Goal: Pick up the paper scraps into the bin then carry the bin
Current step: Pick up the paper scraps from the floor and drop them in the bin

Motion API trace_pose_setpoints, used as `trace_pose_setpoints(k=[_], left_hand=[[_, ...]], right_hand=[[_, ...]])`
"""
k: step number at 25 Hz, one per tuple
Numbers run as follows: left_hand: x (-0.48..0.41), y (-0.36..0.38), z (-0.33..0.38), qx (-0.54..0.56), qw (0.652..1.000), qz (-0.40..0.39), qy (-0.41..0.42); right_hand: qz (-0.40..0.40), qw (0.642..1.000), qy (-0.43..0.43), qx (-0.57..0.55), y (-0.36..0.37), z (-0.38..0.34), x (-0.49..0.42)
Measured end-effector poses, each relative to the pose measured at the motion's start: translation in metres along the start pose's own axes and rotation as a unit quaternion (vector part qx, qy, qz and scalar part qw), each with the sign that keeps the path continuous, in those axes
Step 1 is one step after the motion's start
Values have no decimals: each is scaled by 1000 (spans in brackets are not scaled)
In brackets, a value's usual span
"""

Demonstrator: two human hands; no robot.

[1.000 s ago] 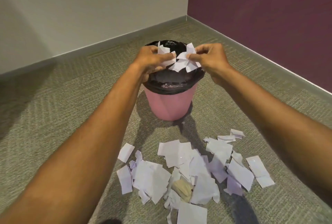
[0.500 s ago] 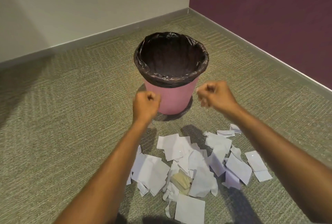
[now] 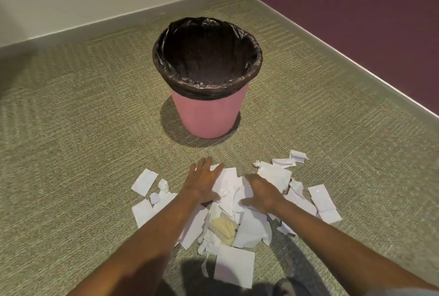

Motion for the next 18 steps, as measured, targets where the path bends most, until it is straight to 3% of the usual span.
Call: trace_pose_setpoints(k=[3,5,11,18], left_hand=[[-8,3,-6,-19,999,-34,13],[-8,6,-7,-23,999,-10,20],[-8,8,-8,19,999,13,35],[7,10,-14,166,983,65,52]], right_hand=[[29,994,-46,93,11,-7,-3],[61,990,-58,114,15,-12,0],[129,990,-32,48,8,-13,8],[163,985,-14,59,-5,-14,26]])
Point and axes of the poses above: each hand's wrist, its own x-axis away from the middle knuckle, its own y-axis out of the palm, z = x × y, the point moved 2 cm from there along -x, towards the middle knuckle, and after that the axes turned 5 degrees about -y, right-handed, at the moved point
